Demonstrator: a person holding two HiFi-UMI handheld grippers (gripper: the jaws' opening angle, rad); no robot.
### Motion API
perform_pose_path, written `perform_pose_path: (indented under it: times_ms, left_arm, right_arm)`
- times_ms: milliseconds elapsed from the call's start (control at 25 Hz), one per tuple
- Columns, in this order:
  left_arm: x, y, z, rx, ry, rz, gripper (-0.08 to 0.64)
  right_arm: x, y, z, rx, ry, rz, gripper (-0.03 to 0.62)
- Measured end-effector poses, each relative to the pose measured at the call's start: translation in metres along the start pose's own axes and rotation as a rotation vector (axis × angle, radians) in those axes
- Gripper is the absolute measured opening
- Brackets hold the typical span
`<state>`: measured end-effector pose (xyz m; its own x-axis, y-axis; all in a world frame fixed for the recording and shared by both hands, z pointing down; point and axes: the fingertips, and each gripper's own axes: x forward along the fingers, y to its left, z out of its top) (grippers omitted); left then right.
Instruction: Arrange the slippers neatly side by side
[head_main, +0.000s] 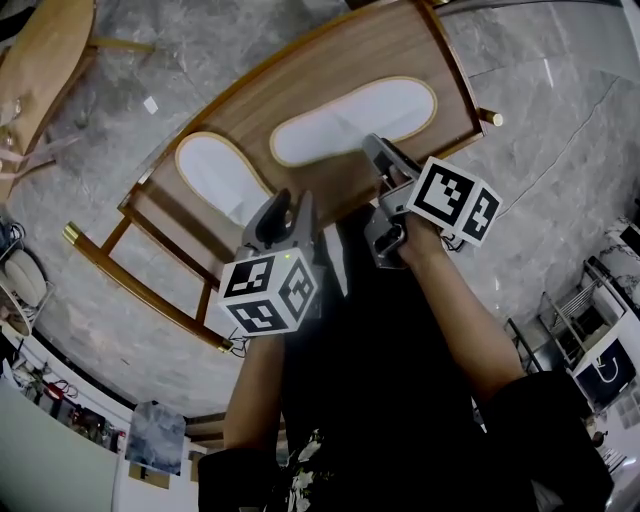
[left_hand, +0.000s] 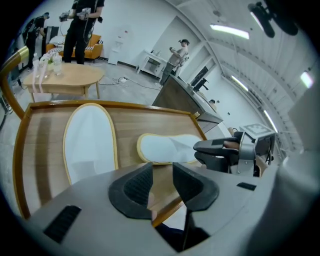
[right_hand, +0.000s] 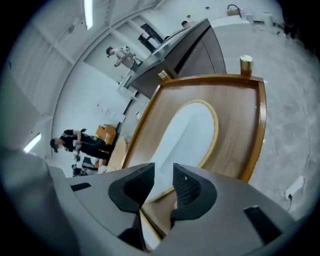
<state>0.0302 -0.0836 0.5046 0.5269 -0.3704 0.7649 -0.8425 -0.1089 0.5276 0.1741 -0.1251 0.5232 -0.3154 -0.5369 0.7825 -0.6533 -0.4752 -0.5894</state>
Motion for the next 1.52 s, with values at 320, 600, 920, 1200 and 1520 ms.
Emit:
perform_pose_path:
  times_ms: [320, 600, 920, 1200, 1520]
  left_arm:
    - [0.001, 0.0, 0.003, 0.011, -0.005, 0.007, 0.117]
    - [-0.006, 0.001, 0.004, 0.013, -0.05, 0.087, 0.041]
    - [-0.011, -0.006, 0.002, -0.057, -0.118, 0.147, 0.017]
    - [-0.017, -0.017, 0.002, -0.077, -0.165, 0.158, 0.015]
    - [-0.038, -0.011, 0.001, -0.03, -0.181, 0.162, 0.015]
  right_arm:
    - [0.019, -0.007, 0.01, 0.095, -0.009, -0.013, 0.104]
    - [0.029, -0.021, 0.012, 0.093, 0.013, -0.061, 0.009]
    - [0.026, -0.016, 0.013, 0.04, 0.083, 0.004, 0.005]
    - [0.007, 0.016, 0.035, -0.205, 0.07, 0.074, 0.003]
    - [-0.017, 0.028, 0.035, -0.609, 0.064, 0.06, 0.005]
